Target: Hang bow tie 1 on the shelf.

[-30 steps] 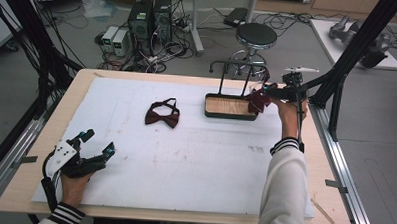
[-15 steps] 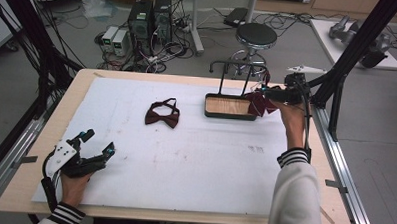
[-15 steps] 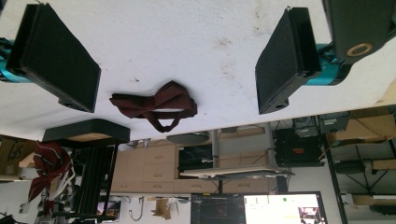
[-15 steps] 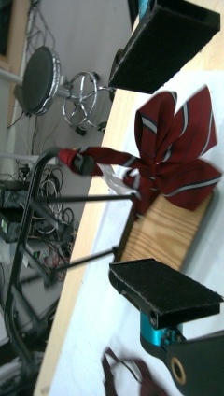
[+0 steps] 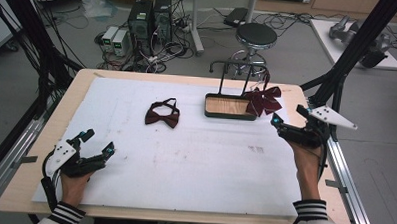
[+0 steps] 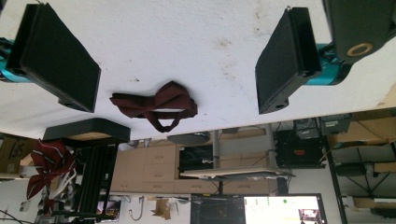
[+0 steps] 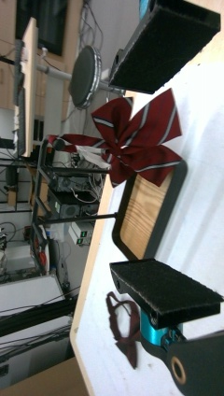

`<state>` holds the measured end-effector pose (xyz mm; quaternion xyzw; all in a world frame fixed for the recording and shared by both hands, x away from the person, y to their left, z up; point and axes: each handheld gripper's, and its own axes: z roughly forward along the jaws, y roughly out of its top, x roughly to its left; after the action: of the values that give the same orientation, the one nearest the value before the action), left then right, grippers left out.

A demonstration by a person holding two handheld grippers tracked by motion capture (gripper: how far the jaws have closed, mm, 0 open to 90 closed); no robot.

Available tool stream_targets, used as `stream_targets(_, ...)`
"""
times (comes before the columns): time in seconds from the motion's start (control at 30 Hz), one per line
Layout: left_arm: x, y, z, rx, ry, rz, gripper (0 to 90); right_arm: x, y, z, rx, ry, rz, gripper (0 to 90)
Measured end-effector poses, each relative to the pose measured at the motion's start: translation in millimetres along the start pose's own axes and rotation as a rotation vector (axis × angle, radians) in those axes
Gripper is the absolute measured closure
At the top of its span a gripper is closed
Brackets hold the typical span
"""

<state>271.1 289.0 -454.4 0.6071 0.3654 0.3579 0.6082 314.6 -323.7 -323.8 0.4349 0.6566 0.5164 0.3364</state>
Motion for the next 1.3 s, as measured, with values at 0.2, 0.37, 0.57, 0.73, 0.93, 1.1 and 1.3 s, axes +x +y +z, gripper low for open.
stream_targets(0.2,0.1,-0.1,-0.2,-0.004,0.002,0.000,14.6,15.5,-22.5,-12.9,-0.065,0.014,-0.008,9.4)
stream_targets(0.37,0.5,0.1,-0.3,0.000,0.000,-0.002,14.6,23.3,-40.4,-14.5,-0.090,0.030,0.009,9.4)
stream_targets(0.57,-0.7,0.6,1.0,0.013,0.055,-0.007,14.2,29.8,-58.2,-17.2,-0.131,0.019,0.015,9.5)
stream_targets(0.73,-1.9,1.4,3.2,0.035,0.122,-0.021,10.3,37.0,-75.8,-17.2,-0.135,0.013,0.011,9.4)
stream_targets(0.93,-3.7,1.2,2.8,0.029,0.135,-0.006,10.7,45.0,-99.8,-17.8,-0.139,0.003,0.008,9.4)
stream_targets(1.1,-3.1,1.0,1.2,0.016,0.130,-0.010,11.7,44.9,-110.2,-19.7,-0.160,0.004,0.039,9.4)
stream_targets(1.3,-2.8,1.7,2.5,0.022,0.105,-0.027,11.6,44.1,-113.9,-19.6,-0.164,-0.004,0.037,9.4)
